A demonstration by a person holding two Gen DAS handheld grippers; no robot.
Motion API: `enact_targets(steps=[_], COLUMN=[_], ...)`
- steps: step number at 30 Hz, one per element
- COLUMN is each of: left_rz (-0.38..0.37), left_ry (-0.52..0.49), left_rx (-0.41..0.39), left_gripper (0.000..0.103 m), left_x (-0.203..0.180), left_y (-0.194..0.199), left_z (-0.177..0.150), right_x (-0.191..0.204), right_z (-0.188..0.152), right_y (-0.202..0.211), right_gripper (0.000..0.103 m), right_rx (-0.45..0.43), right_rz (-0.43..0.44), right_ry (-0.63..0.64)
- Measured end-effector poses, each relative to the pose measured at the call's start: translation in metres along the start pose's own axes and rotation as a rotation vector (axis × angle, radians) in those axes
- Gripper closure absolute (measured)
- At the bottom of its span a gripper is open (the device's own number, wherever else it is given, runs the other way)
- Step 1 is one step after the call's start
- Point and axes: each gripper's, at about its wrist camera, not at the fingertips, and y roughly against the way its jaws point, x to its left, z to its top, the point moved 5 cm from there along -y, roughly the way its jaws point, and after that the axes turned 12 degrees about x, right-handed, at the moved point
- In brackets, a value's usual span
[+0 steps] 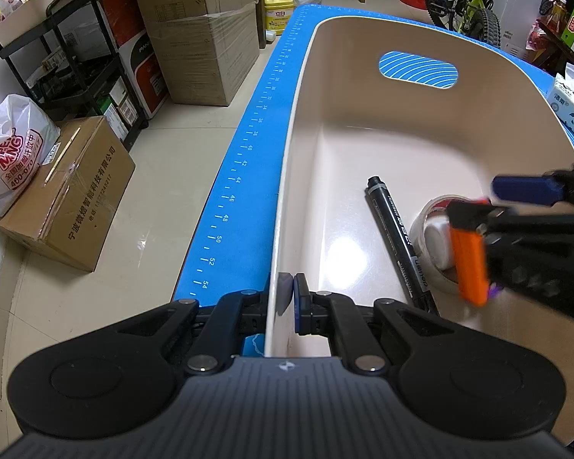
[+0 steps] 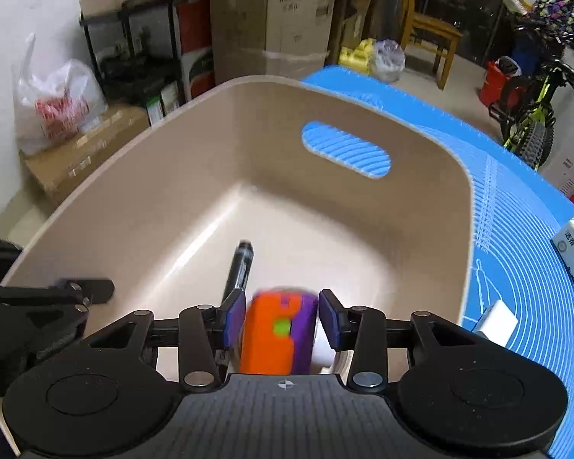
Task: Organize rigid objects
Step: 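Lift the orange-purple toy into the basket and open the right gripper, then grasp the green ointment tin with the right gripper and lift it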
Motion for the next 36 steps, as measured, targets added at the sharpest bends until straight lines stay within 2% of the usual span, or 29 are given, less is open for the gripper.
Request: enact_targets(steps=[6,13,17,20,25,28,36], left_rz=[0.000,0.000,0.001,0.001,0.000,0.000,0.001], left_ry=[0.000,0.000,0.000,0.000,0.000,0.000,0.000], left_rx=[0.000,0.000,0.000,0.000,0.000,0.000,0.000], left_gripper=[0.094,0.094,0.094,0.094,0.094,0.094,0.094], left_x=[0.000,0.000,0.000,0.000,0.000,0.000,0.000], left_y=[0.000,0.000,0.000,0.000,0.000,0.000,0.000], left_z=[0.000,0.000,0.000,0.000,0.000,0.000,0.000], right_x=[-0.029,-0.084,-0.116,-0.135,-0.161,-0.166,-0.159], right_z=[-0.005,-0.016,-0.032,-0.043,-0.068,-0.076,-0.094], right_y=[0.041,0.076,0.070,0.052,0.027,0.009,-0.027], right_gripper=[0.053,0.053,0.053,0.038,0.038,0.038,0.037], right_rx=[-0.185,-0.308,-0.300,-0.271,-0.227,-0.192,-0.114], right_rz=[-0.021,-0.115,-0.153,-0.173,-0.185,-0.175,-0.155], right_ry=[-0.077,-0.180,-0.227,-0.268,-0.330,-0.357,-0.323])
